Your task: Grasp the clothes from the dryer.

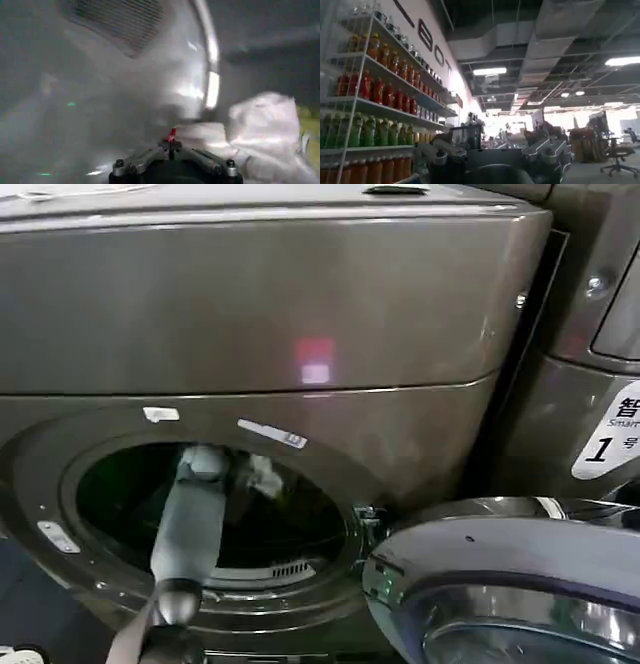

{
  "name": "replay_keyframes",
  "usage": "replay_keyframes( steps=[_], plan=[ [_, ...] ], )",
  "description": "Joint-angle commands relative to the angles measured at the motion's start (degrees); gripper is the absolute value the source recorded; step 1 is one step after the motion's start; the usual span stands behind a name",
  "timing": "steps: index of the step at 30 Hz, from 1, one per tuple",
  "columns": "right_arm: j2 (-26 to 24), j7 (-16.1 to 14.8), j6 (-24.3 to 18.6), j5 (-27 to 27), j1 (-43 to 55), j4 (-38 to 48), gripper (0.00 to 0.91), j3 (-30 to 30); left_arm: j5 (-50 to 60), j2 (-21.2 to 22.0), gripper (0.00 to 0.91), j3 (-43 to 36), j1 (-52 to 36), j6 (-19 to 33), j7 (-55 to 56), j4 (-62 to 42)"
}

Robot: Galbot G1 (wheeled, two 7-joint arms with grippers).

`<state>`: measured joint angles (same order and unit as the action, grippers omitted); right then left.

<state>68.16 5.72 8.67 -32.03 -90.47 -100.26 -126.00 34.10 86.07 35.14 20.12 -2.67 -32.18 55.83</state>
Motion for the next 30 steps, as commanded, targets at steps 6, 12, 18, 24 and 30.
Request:
replay_keyframes(
  steps=[6, 12, 18, 24, 30],
  plan=[
    [0.4, 0.7, -1.8, -1.8, 0.2, -2.1, 0.907, 0.8, -21.8, 3.9, 0.000, -0.4, 1.7, -10.9, 26.9, 10.2],
    [0.3, 0.6, -2.3, -1.7, 0.0, -1.3, 0.907, 0.5, -23.9, 4.8, 0.000, -0.3, 1.1, -11.6, 28.9, 11.8],
    [0.6, 0.5, -2.9, -1.5, 0.3, -1.2, 0.907, 1.0, -26.4, 5.7, 0.000, -0.3, 0.8, -12.8, 29.9, 12.5],
    [0.4, 0.4, -2.8, -1.0, 0.3, -1.0, 0.907, 0.9, -27.5, 5.8, 0.000, -0.4, 0.6, -13.4, 30.0, 12.7],
    [0.4, 0.4, -2.7, -0.8, 0.2, -0.7, 0.907, 0.9, -26.4, 5.6, 0.000, -0.8, 0.0, -13.1, 29.4, 11.9]
  ],
)
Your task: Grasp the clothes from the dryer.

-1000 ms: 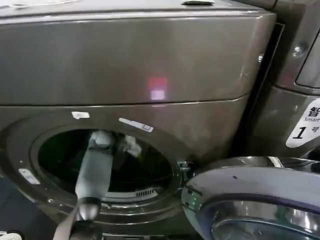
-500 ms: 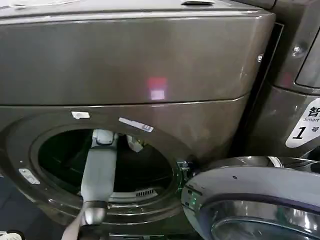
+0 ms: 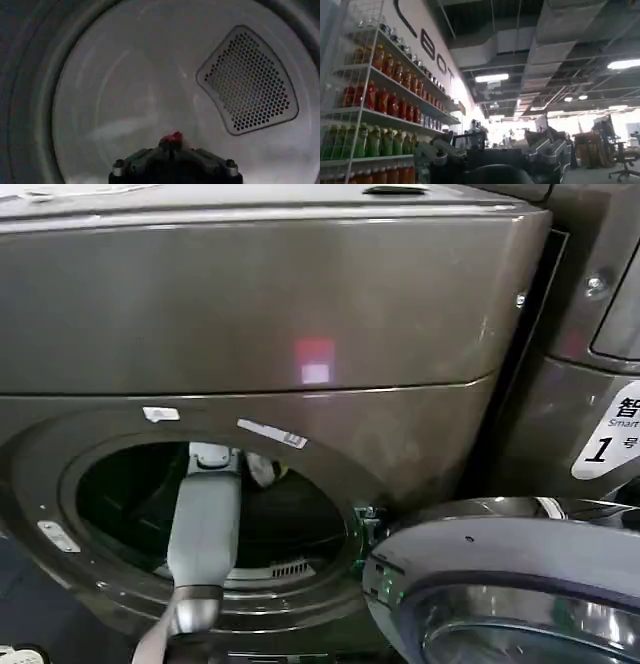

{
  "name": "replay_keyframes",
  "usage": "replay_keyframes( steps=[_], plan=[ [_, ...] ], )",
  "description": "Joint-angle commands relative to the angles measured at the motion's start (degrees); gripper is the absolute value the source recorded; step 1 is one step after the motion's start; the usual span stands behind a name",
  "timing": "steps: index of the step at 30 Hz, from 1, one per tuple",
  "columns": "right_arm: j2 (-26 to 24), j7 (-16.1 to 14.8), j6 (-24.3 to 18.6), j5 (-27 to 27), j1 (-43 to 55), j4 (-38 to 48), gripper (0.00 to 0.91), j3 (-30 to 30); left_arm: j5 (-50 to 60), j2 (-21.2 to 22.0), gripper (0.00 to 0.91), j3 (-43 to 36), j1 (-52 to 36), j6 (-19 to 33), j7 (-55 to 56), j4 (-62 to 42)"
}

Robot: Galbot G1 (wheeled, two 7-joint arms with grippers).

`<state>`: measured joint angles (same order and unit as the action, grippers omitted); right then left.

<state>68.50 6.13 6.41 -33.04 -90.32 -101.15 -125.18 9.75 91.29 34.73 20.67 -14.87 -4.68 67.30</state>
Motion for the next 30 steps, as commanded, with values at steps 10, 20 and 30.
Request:
replay_keyframes(
  steps=[10, 20, 30],
  plan=[
    [0.3, 0.1, 3.3, 0.3, 0.2, -1.4, 0.907, -0.7, -2.2, 0.4, 0.000, -0.2, -1.1, -1.0, 2.1, -0.4],
    [0.1, 0.4, 3.4, 0.8, 0.4, -1.6, 0.907, -1.2, -2.3, 0.1, 0.000, -0.1, -1.1, -0.9, 2.0, -0.7],
    [0.0, 0.4, 3.0, 0.8, 0.1, -1.3, 0.907, -1.5, -2.1, 0.1, 0.000, -0.2, -1.1, -0.1, 2.0, -2.0]
  ],
)
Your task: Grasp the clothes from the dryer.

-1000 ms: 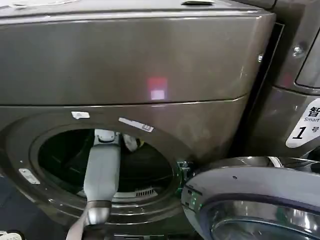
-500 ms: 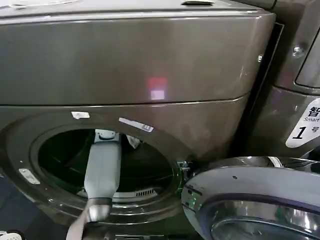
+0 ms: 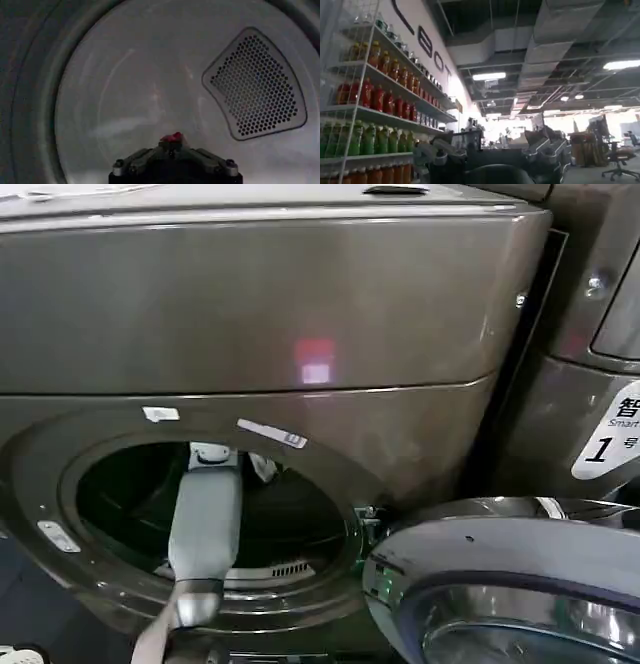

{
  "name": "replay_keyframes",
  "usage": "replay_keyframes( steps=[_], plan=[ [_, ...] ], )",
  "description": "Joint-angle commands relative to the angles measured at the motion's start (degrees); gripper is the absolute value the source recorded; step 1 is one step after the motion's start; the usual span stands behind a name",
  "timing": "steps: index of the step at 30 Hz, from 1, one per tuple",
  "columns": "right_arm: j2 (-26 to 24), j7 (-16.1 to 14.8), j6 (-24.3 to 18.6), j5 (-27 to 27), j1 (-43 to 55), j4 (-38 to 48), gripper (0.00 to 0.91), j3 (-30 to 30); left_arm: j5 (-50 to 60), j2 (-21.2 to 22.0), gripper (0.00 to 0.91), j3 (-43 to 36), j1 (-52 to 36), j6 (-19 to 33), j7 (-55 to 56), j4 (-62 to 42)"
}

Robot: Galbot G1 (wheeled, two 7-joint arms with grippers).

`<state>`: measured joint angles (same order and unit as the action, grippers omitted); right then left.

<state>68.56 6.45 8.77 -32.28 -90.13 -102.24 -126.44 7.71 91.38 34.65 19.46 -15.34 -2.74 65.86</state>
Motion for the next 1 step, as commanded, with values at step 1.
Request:
replay_keyframes(
  steps=[1],
  plan=[
    [-0.1, 0.1, 0.7, 0.1, -0.1, -0.2, 0.907, -0.3, -0.1, 0.0, 0.000, -0.1, 0.1, 0.4, 0.0, -0.6]
  ],
)
